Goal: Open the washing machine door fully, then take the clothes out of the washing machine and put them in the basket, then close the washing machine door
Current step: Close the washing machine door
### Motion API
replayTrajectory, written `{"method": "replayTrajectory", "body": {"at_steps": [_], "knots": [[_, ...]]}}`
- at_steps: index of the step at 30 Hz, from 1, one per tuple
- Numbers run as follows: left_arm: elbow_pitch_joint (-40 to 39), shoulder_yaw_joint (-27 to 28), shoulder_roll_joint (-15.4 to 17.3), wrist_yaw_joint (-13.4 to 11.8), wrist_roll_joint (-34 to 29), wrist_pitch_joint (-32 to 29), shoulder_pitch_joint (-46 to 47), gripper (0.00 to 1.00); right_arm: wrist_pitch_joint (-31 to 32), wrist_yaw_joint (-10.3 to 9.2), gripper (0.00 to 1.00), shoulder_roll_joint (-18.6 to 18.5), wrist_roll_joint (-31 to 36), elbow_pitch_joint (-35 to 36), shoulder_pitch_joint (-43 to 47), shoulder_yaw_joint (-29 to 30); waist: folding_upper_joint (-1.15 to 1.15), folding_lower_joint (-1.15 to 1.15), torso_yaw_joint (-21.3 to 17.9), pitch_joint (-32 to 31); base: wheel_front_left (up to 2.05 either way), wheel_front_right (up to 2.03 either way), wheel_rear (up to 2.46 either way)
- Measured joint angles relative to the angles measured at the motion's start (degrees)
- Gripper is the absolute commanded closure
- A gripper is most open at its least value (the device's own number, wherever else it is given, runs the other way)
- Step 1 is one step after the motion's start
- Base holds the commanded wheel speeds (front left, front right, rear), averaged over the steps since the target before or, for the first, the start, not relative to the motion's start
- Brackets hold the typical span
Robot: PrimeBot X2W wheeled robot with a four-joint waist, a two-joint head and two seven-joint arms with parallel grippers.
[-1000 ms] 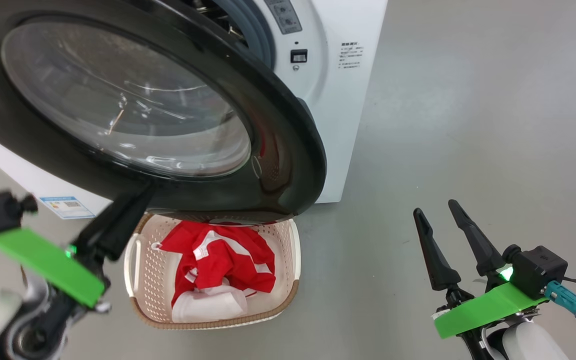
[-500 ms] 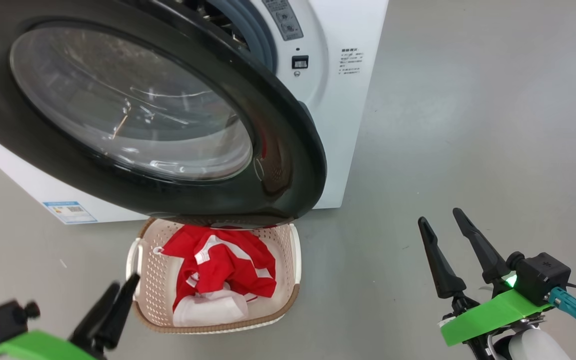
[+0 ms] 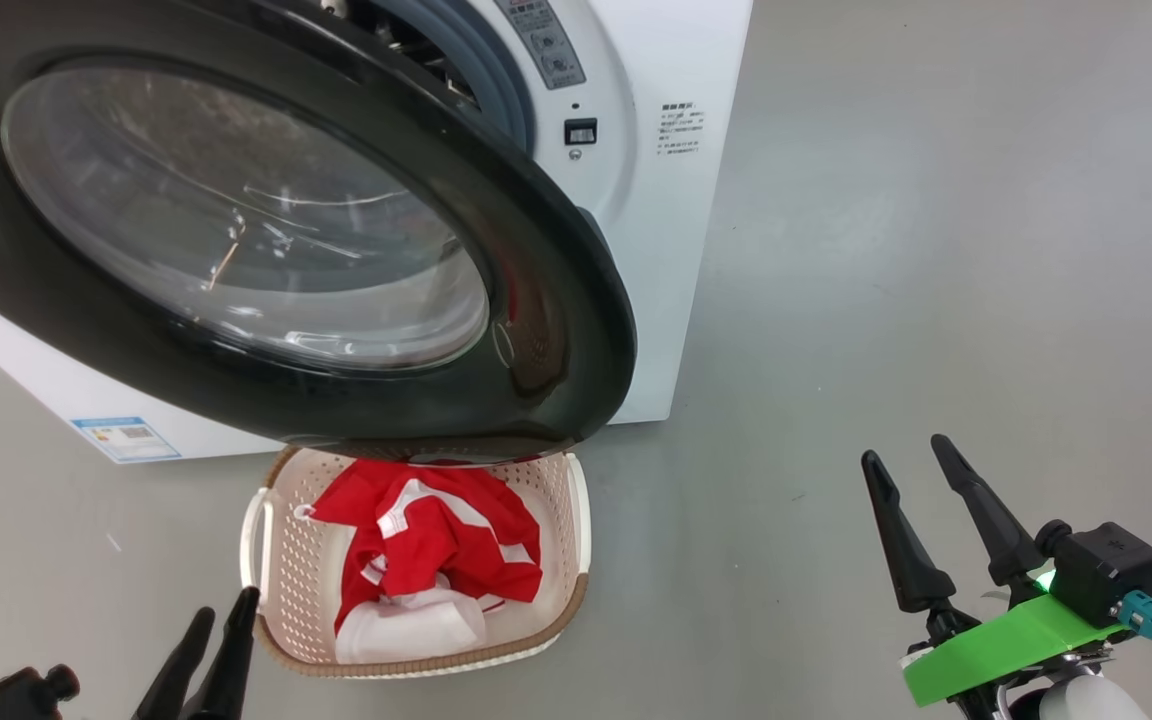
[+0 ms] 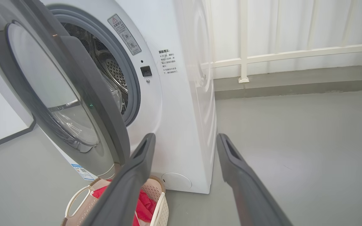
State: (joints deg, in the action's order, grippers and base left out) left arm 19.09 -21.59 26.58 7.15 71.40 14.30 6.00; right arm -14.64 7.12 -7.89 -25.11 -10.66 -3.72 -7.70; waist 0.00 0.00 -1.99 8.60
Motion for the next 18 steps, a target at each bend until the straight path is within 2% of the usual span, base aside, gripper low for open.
{"method": "replayTrajectory", "body": {"at_steps": [6, 7, 11, 18], "knots": [[-0.1, 7.5, -5.1, 0.0, -9.4, 0.0, -2.5, 0.0, 0.0, 0.0, 0.0, -0.1, -0.1, 0.2, 0.5, 0.6, 0.0, 0.0, -0.4, -0.4, 0.0, 0.0, 0.0], [-0.1, 9.7, -6.4, 0.0, -14.2, 0.0, -2.9, 0.0, 0.0, 0.0, 0.0, -0.2, -0.1, 0.2, 1.2, 0.9, 0.0, 0.0, -0.5, -0.4, 0.0, 0.0, 0.0], [-0.5, 13.9, -9.3, 0.0, -24.2, 0.0, -3.8, 0.0, 0.0, 0.0, 0.0, -0.3, -0.1, 0.2, 1.4, 1.3, 0.0, 0.0, -0.7, -0.5, 0.0, 0.0, 0.0], [-4.3, 20.7, -14.8, 0.0, -38.6, 0.0, -5.3, 0.0, 0.0, 0.0, 0.0, -0.2, -0.1, 0.2, 1.4, 1.5, 0.0, 0.0, -1.1, -1.0, 0.0, 0.0, 0.0]]}}
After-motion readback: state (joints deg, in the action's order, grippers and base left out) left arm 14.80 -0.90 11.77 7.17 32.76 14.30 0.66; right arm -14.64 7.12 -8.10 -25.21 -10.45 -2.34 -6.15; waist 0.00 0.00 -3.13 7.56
